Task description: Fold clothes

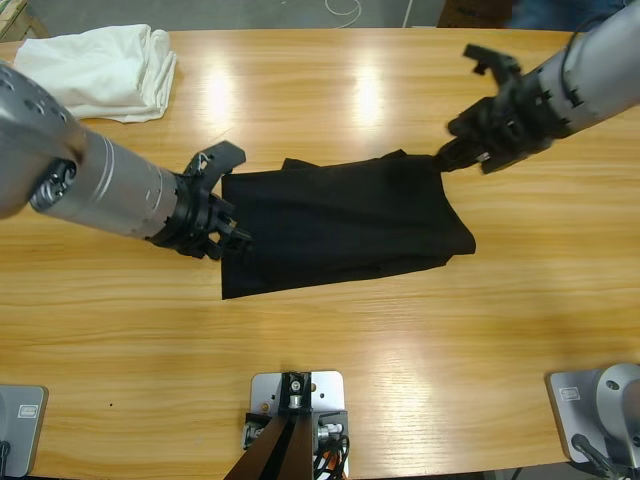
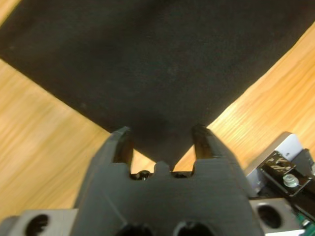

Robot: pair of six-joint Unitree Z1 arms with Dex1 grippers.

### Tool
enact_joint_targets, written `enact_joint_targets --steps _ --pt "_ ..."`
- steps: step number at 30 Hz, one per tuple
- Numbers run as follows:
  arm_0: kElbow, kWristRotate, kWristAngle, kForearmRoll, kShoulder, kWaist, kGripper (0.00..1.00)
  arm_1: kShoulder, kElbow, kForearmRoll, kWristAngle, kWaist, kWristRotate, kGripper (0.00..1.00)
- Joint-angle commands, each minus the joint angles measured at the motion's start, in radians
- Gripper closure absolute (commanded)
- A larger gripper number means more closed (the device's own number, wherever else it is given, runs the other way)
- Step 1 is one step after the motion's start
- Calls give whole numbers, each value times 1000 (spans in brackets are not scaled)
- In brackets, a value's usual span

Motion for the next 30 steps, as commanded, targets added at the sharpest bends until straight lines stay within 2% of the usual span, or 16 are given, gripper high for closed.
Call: enact_joint_targets --steps 1,11,14,19,22,25,30 --pt "73 -8 -12 -87 80 -31 1000 187 121 -229 199 -22 -34 1000" --pt "27 -7 -20 -100 218 -42 1000 325 115 -347 186 -30 -54 1000" --pt "32 -9 -25 -96 246 -43 1000 327 111 -363 145 -62 -54 1000" --pt "63 -9 -25 -93 243 -42 1000 328 104 -372 -14 -127 -48 1000" --pt "87 -9 -28 -93 227 -43 1000 355 102 -370 -70 -170 -47 1000" --pt "113 -9 -26 -93 204 -43 1000 373 95 -372 -99 -201 -47 1000" --pt "153 -9 -28 -93 167 -43 1000 384 86 -408 -88 -256 -55 1000"
